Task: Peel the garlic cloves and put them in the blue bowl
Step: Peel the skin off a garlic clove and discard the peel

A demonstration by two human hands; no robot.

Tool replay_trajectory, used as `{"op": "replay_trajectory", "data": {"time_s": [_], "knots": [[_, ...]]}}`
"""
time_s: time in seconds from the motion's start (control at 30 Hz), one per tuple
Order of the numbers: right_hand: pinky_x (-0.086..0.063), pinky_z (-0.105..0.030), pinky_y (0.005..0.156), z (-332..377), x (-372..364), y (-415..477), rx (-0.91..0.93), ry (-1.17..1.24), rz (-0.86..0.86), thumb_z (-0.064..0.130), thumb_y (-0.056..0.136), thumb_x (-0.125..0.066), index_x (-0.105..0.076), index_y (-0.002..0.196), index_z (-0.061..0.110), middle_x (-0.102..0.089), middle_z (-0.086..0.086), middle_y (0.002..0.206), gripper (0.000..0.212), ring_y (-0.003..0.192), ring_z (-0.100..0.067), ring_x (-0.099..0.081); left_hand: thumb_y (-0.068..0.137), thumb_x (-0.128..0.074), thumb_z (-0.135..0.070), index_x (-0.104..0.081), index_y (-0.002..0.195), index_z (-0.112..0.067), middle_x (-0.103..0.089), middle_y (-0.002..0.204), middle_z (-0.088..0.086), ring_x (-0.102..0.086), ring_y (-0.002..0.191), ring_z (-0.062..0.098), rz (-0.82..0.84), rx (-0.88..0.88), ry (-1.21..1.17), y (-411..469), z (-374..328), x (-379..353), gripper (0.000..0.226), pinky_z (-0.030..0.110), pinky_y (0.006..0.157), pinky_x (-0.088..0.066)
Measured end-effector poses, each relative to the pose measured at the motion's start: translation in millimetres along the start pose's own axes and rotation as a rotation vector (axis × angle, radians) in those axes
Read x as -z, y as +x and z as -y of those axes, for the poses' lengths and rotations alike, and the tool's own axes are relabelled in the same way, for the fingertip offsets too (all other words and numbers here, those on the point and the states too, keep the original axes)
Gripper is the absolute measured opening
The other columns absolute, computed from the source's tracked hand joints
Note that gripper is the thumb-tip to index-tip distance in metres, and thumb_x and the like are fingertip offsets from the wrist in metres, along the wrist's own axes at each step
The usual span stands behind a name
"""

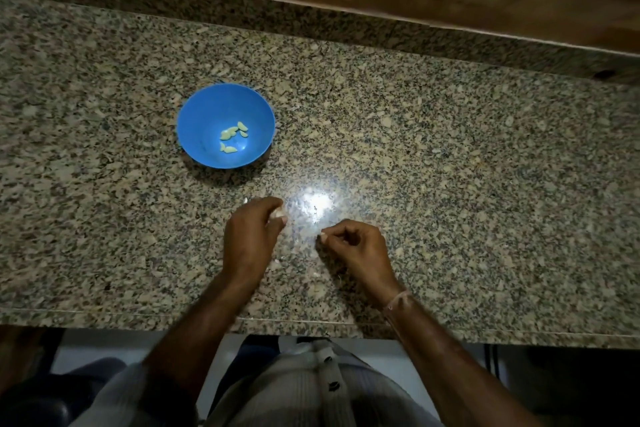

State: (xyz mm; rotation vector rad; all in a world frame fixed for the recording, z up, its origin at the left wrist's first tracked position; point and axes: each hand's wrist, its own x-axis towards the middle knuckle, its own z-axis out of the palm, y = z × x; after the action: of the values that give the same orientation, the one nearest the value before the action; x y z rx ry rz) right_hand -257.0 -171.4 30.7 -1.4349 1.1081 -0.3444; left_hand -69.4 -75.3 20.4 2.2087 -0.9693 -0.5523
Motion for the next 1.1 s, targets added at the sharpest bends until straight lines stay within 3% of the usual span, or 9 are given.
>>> {"op": "replay_trajectory", "data": {"time_s": [0.13,0.27,0.4,0.6,0.8,1.1], "knots": [[-0.063,-0.033,0.077,-12.4,-3.1,5.9,-0.041,-0.21,-0.001,0.01,0.085,-0.085,-0.079,0.078,0.015,-0.078,0.002,0.078,0.01,0.077,-0.012,-0.076,0.082,-0.084,-0.021,-0.061,0.131,-0.017,-0.061,0.123,0.005,-0.055,0.113,0.032,-0.019,-0.146,0.277,-9.0,2.5,-6.8,0.054,0.047,0.087,-0.051],[-0.06,-0.02,0.072,-9.0,-6.5,14.9,-0.069,-0.37,0.028,0.012,0.083,-0.086,-0.08,0.075,0.015,-0.078,0.006,0.075,0.011,0.072,-0.003,-0.074,0.091,-0.076,-0.03,-0.06,0.114,-0.022,-0.057,0.107,-0.001,-0.054,0.099,0.024,-0.019,-0.203,0.214,-51.0,-1.6,-17.1,0.029,0.039,0.075,-0.045],[-0.051,-0.009,0.065,-3.7,-7.6,16.2,-0.065,-0.455,0.032,0.005,0.084,-0.08,-0.077,0.07,0.017,-0.076,0.01,0.071,0.019,0.068,0.004,-0.07,0.094,-0.072,-0.033,-0.06,0.113,-0.029,-0.057,0.103,-0.008,-0.058,0.098,0.019,0.059,-0.087,0.147,-60.6,10.6,-32.3,0.023,0.035,0.066,-0.048],[-0.063,-0.036,0.071,-2.5,-14.7,14.5,-0.05,-0.525,-0.003,0.011,0.081,-0.078,-0.074,0.067,0.02,-0.075,0.009,0.07,0.017,0.069,-0.007,-0.073,0.095,-0.071,-0.035,-0.057,0.113,-0.033,-0.056,0.103,-0.009,-0.056,0.099,0.018,0.068,-0.072,0.178,-59.1,9.5,-33.8,0.024,0.037,0.065,-0.05],[-0.066,-0.042,0.072,3.9,-12.1,26.5,-0.212,-0.473,0.013,0.008,0.079,-0.077,-0.077,0.064,0.016,-0.076,0.009,0.067,0.017,0.067,-0.009,-0.074,0.095,-0.069,-0.037,-0.057,0.112,-0.032,-0.056,0.104,-0.008,-0.055,0.099,0.018,0.057,-0.067,0.175,-62.2,7.8,-34.6,0.022,0.039,0.066,-0.05],[-0.062,-0.037,0.07,7.7,-26.6,21.9,-0.086,-0.684,-0.062,0.01,0.084,-0.072,-0.073,0.071,0.017,-0.074,0.006,0.074,0.015,0.072,-0.015,-0.071,0.093,-0.075,-0.024,-0.061,0.106,-0.032,-0.058,0.098,-0.012,-0.056,0.095,0.015,0.019,-0.005,0.144,-60.8,-0.7,-36.4,0.021,0.033,0.064,-0.045]]}}
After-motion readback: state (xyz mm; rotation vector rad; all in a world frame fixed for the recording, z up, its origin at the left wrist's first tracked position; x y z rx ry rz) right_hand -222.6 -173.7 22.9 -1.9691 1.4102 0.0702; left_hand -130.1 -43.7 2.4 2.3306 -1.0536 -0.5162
